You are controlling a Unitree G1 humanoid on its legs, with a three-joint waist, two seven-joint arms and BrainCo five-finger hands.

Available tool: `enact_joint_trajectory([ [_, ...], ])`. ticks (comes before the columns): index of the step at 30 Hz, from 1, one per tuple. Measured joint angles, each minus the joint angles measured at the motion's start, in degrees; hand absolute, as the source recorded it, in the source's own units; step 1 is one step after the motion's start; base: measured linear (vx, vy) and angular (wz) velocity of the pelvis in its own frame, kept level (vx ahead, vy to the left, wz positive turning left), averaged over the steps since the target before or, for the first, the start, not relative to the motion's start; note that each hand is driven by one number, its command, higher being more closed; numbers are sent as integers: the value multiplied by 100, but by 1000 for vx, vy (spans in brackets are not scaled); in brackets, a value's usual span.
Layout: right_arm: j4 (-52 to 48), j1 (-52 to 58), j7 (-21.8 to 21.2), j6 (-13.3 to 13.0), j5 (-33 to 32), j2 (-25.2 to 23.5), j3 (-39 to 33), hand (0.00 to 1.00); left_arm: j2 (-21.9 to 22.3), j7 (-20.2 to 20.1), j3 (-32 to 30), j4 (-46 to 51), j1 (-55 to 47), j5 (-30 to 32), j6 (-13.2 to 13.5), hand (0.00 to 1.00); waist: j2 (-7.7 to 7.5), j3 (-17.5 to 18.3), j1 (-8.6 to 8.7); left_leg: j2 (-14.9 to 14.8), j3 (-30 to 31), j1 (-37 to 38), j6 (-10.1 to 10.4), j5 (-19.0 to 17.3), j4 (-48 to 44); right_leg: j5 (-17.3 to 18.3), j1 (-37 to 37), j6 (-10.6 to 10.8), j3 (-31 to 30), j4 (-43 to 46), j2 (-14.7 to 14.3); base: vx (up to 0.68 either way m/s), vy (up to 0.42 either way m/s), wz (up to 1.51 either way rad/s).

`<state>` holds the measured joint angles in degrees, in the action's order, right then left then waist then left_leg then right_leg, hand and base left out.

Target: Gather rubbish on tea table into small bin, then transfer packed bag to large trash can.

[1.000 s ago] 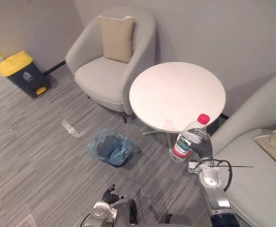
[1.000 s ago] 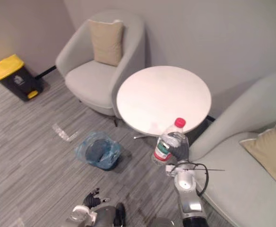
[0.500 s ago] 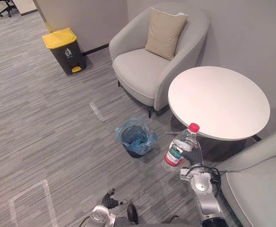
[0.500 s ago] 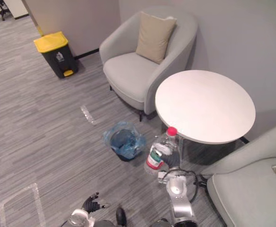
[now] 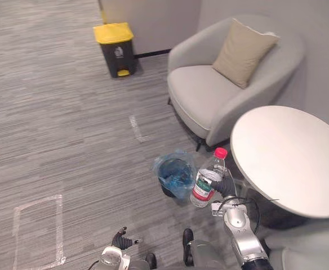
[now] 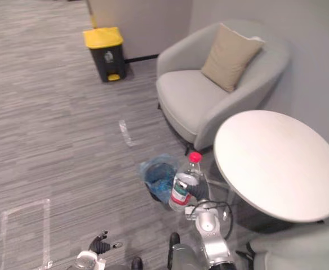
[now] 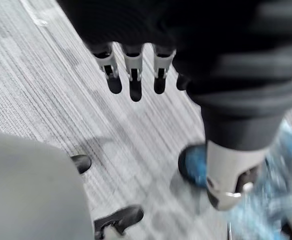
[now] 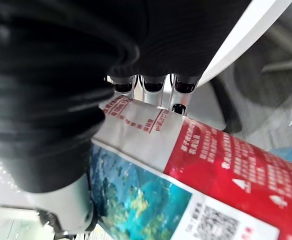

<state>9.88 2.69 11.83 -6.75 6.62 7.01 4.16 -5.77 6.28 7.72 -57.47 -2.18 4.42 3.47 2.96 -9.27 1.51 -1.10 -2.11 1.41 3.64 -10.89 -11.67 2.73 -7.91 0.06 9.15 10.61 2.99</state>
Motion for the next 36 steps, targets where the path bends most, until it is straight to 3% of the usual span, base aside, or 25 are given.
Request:
enact_joint_trajectory([
  [3,-79,23,-4,0,-6,-11,-61,100,0,-29,0,67,30,20,4,0,-60,-46,-25,-247,-650,-383,61,-40,-1575,64,658,-98,26,-425,-89,225,-76,3],
  [4,-175,15,-7,-8,-7,-18,-57,100,30,-28,3,83,12,54,3,0,-30,-49,-96,-465,-939,-520,23,-242,-2112,97,845,-148,-55,-483,-119,189,3,-39],
  [6,-236,-2,-7,-26,-6,-16,-56,100,67,-33,6,67,29,100,0,0,6,-55,-79,-597,-1010,-540,9,-414,-2046,118,904,-151,-168,-498,-126,148,64,-46],
  [7,-237,-28,2,-26,-5,-19,-125,100,81,-40,9,73,29,101,2,0,-12,-94,-93,-671,-933,-547,39,-499,-1587,133,918,-118,-392,-498,-15,122,123,-50],
  [10,-234,16,2,-25,-4,-16,-127,100,92,-39,40,69,29,103,1,0,-5,-108,-71,-632,-664,-515,132,-389,-778,203,945,63,-598,-436,137,79,154,-41],
  [11,-235,37,-1,-26,-4,7,-121,100,128,-37,67,67,28,106,1,0,110,-124,-66,-666,-441,-418,189,7,-270,270,955,173,-700,-354,124,104,293,-52],
  [12,-219,39,-8,-28,1,81,-115,100,233,-42,74,60,35,90,3,0,392,-155,-63,-786,-243,-372,438,302,-137,345,988,309,-843,-284,-28,113,361,-54],
  [14,-129,90,-57,8,7,14,26,100,140,-32,99,60,57,99,8,0,227,-229,-70,-581,-466,-236,336,222,-89,355,986,512,-1092,-301,204,75,313,-41],
  [16,-129,104,-123,9,22,9,265,100,82,-38,111,67,90,98,2,0,151,-227,-76,-464,-643,-232,254,189,-51,316,895,582,-1237,-335,327,31,181,-34],
  [20,-8,26,-203,4,137,17,573,100,44,-28,112,69,92,96,2,0,152,-238,-104,-366,-832,-245,143,123,-49,258,838,682,-1392,-476,427,48,95,-22],
  [22,239,-170,-215,5,244,67,653,100,9,-19,122,68,114,91,4,0,173,-273,-124,-367,-845,-412,143,123,-75,258,602,684,-1413,-357,400,19,-2,-13],
  [27,967,-1291,-173,19,284,653,919,100,-21,108,221,52,614,-131,0,0,281,-842,-104,-506,-798,-1423,140,128,-585,272,-487,664,-1395,308,276,-78,-38,0],
  [36,1610,-2981,75,171,349,1094,970,100,-75,356,-136,220,1529,-506,16,0,200,-1516,-231,-568,-533,-3376,129,441,-1161,308,-2546,582,-1262,1367,258,-145,-59,16],
])
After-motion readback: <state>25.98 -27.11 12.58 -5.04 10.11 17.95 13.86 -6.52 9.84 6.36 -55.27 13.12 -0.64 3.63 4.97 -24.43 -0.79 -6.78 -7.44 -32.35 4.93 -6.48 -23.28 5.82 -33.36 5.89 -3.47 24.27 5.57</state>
